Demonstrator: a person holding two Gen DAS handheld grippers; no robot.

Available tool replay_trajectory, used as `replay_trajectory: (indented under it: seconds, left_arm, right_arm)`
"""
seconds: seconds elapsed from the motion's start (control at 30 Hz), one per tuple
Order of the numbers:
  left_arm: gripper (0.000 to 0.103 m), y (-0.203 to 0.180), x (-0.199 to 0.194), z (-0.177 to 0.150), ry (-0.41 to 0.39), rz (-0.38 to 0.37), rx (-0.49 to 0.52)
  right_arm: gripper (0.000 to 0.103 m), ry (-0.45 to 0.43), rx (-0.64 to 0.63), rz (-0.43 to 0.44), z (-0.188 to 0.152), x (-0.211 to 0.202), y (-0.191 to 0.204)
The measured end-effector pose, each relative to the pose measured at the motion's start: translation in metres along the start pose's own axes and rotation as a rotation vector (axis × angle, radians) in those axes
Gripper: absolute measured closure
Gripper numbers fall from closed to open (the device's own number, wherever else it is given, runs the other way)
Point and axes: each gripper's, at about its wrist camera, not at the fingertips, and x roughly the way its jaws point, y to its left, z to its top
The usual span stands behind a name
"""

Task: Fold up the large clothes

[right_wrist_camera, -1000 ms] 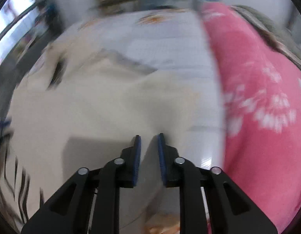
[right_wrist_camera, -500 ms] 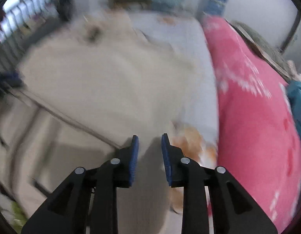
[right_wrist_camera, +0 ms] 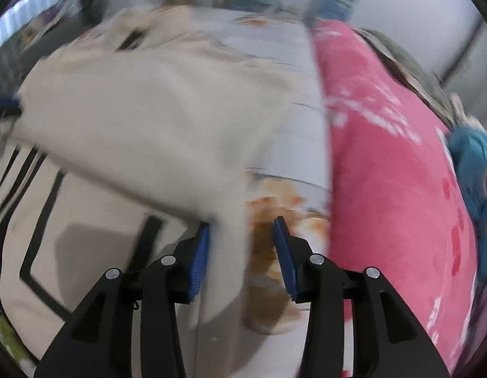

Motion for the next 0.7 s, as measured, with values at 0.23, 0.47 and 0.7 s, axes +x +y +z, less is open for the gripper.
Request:
replay_trajectory:
  seconds: [0.23, 0.47, 0.7]
  left_arm:
    - [0.028, -0.009, 0.006, -0.005, 0.009, 0.039, 0.074]
    - [0.028, -0.008, 0.008, -0.005, 0.016, 0.095, 0.117]
    - [0.028, -0.006, 0.009, -0.004, 0.014, 0.125, 0.109]
  right_arm:
    - [0.063, -0.007, 0.033, 0.016, -0.009, -0.003, -0.011]
    - [0.06, -0.091, 0.084, 0.185, 0.006, -0.051, -0.027]
    - [0.06, -0.047, 0.31, 0.286, 0.079, 0.011, -0.05]
